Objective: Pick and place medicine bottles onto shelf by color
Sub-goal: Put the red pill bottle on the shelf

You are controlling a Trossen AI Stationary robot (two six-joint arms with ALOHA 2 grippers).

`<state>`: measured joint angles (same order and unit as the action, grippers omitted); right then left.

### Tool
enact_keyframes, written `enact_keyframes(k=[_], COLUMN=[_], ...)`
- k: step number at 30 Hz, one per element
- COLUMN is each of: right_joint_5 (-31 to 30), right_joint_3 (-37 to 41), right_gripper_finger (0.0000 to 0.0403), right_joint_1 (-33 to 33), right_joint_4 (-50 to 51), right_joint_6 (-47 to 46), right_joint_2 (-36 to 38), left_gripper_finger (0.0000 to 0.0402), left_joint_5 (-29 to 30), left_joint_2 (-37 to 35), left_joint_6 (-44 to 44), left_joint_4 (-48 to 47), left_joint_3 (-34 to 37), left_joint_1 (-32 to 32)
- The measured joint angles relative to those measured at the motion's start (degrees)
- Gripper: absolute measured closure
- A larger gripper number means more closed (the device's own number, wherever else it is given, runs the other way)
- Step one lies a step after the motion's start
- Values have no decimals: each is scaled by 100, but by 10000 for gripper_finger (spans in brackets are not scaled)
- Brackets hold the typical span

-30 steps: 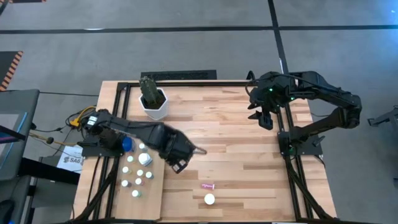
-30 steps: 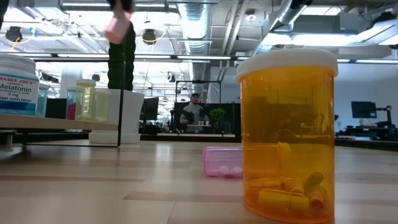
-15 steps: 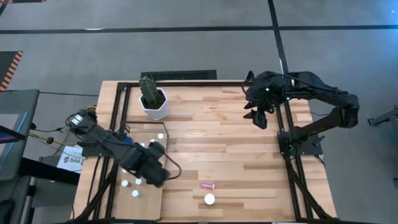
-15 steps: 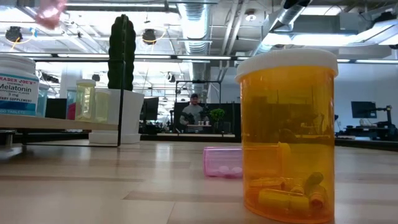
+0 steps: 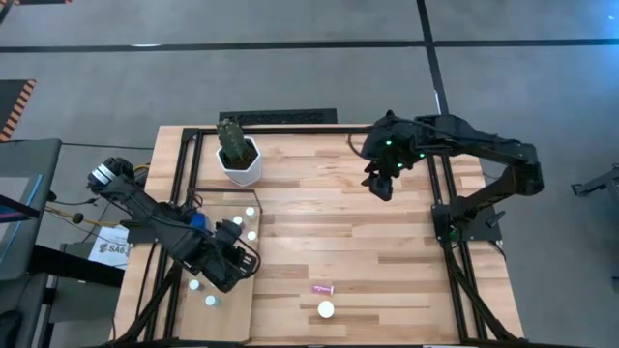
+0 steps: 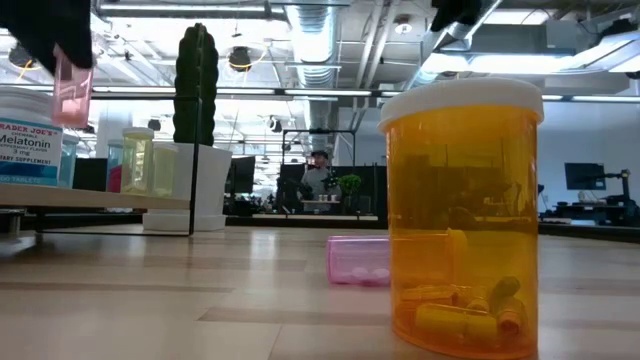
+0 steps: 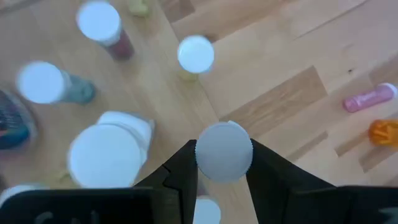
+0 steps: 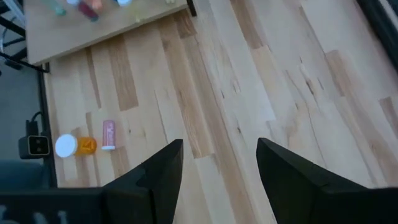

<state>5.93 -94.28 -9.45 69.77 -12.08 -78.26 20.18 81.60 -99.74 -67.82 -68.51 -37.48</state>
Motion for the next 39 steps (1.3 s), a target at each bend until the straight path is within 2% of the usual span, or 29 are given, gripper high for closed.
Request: enact_keyframes(k=[6,11,15,18,24,29,39], right_joint_5=[0,0,0,0,0,0,0], right_joint_3=[0,0,0,0,0,0,0], right_gripper_finger=[179,179,179,179,179,179,179], right_joint_1=[9,7,7,4,-11,-13,-13], right_joint_4=[4,-3,-15,-15,-21,-23,-70], right_joint_6=[-61,-148,-152,-131,48,164,221], right_joint_2=[-294,-360,-351,-352,-352,-352,-352], left_gripper_finger=[304,304,304,304,304,304,304], left_joint_5=[56,413,320,128,156,162,149], left_joint_2=[2,2,2,2,2,2,2], left_joint_6=[26,-18,-9,47,147,-280,-1561], left_joint_4=[779,741,806,1228,2239,2724,2773], left_joint_3=[514,586,584,574,566,564,564], left_joint_1=[-6,-6,-6,-46,-225,-555,-1183])
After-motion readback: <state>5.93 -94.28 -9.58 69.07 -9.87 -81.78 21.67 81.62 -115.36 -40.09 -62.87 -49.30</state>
